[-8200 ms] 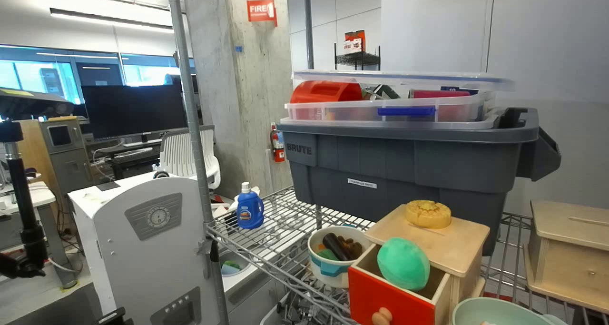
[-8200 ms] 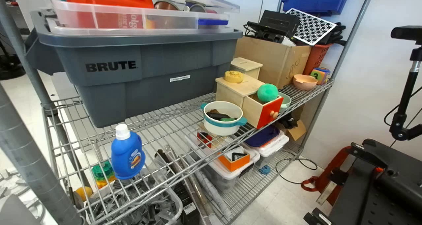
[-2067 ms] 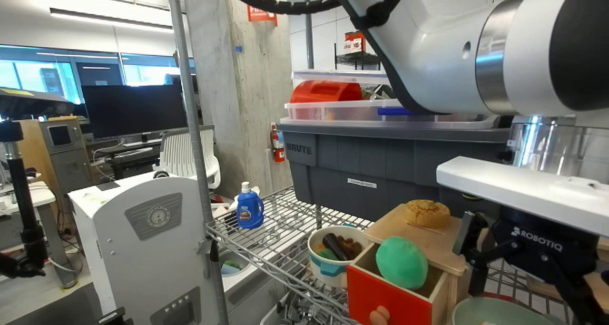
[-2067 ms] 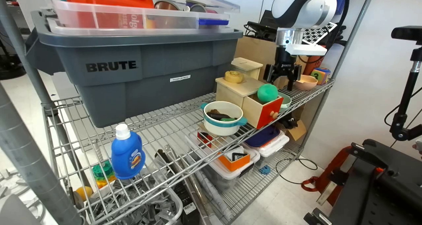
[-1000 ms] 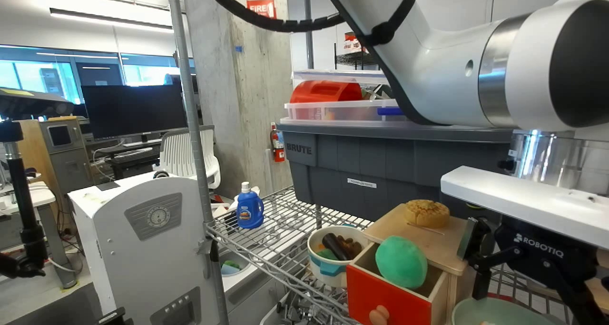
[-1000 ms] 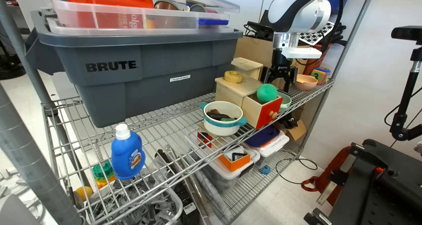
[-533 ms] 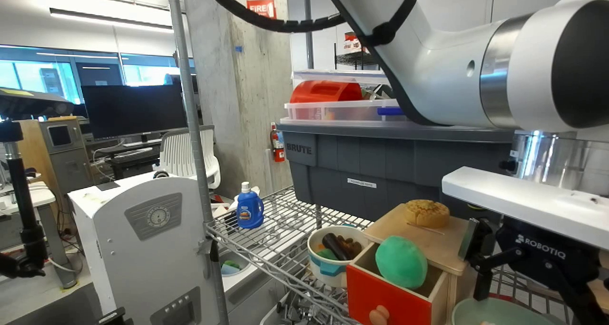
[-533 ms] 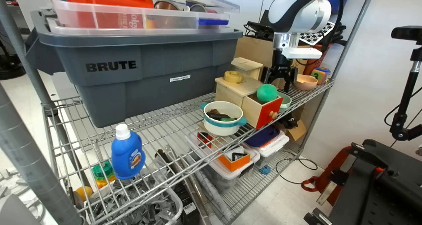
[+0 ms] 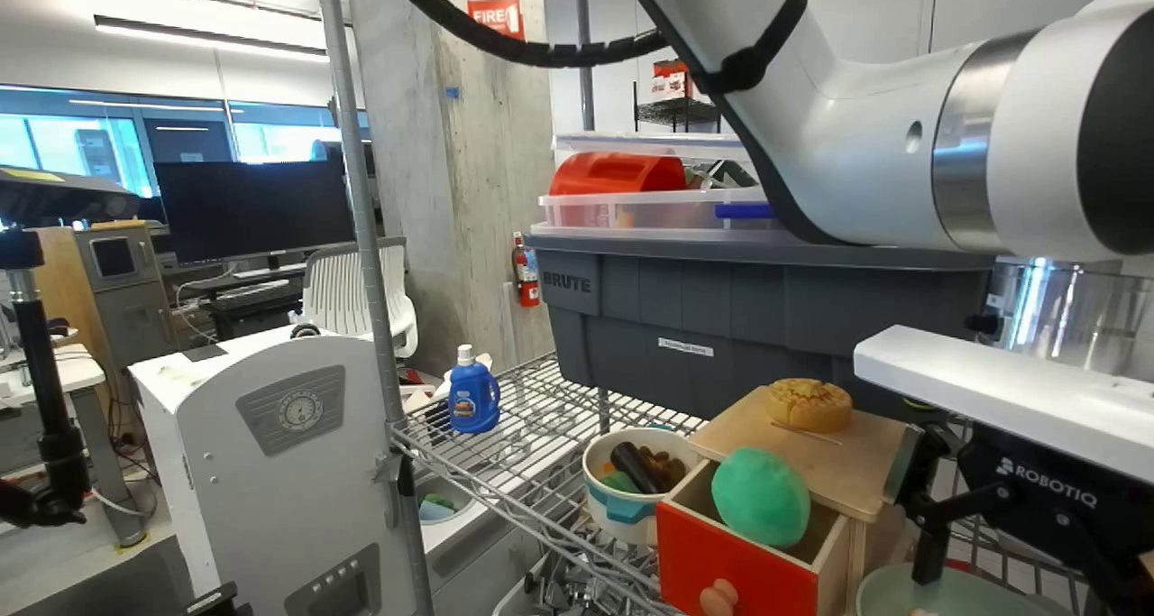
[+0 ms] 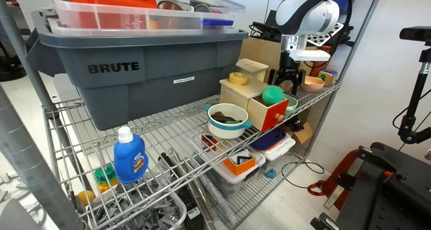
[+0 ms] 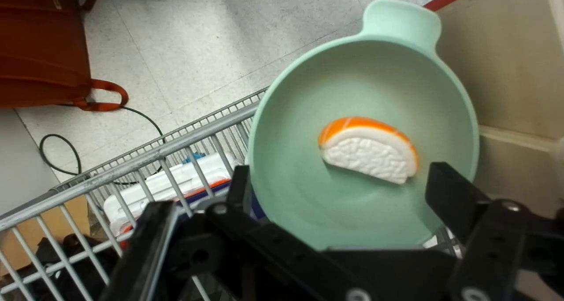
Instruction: Put the apple slice in the white pot.
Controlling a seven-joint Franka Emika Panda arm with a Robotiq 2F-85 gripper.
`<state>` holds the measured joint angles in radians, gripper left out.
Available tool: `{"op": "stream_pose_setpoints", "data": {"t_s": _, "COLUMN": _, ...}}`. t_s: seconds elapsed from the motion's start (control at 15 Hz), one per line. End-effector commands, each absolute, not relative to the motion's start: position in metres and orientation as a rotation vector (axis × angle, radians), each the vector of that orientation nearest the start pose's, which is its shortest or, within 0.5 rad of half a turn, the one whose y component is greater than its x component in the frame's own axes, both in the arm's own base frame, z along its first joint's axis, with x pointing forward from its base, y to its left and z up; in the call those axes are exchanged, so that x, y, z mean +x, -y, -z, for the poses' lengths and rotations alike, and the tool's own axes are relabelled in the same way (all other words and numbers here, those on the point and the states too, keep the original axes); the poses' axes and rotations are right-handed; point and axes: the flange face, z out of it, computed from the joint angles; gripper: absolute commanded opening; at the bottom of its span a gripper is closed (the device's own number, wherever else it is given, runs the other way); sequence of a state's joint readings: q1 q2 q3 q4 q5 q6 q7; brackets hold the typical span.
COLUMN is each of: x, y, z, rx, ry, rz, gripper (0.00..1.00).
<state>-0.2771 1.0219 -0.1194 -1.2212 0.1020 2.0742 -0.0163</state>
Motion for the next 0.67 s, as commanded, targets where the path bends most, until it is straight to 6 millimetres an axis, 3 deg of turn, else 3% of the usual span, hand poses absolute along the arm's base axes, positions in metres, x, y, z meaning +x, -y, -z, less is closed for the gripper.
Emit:
{"op": "stream_pose_setpoints", "data": {"t_s": 0.0, "x": 0.6888, "y": 0.2610, "z": -0.1176, "rx": -3.068, "ry": -0.606, "rz": -0.276, "gripper": 1.00}}
{"op": "stream_pose_setpoints", "data": {"t_s": 0.53, "x": 0.6888, "y": 0.2615, "z": -0.1169, "rx": -3.068, "ry": -0.605, "rz": -0.281, "gripper": 1.00}}
{"op": "stream_pose_setpoints", "data": {"t_s": 0.6, "x": 0.6889, "y": 0.2615, "z": -0.1170, "rx": -3.070, "ry": -0.604, "rz": -0.281, "gripper": 0.96}}
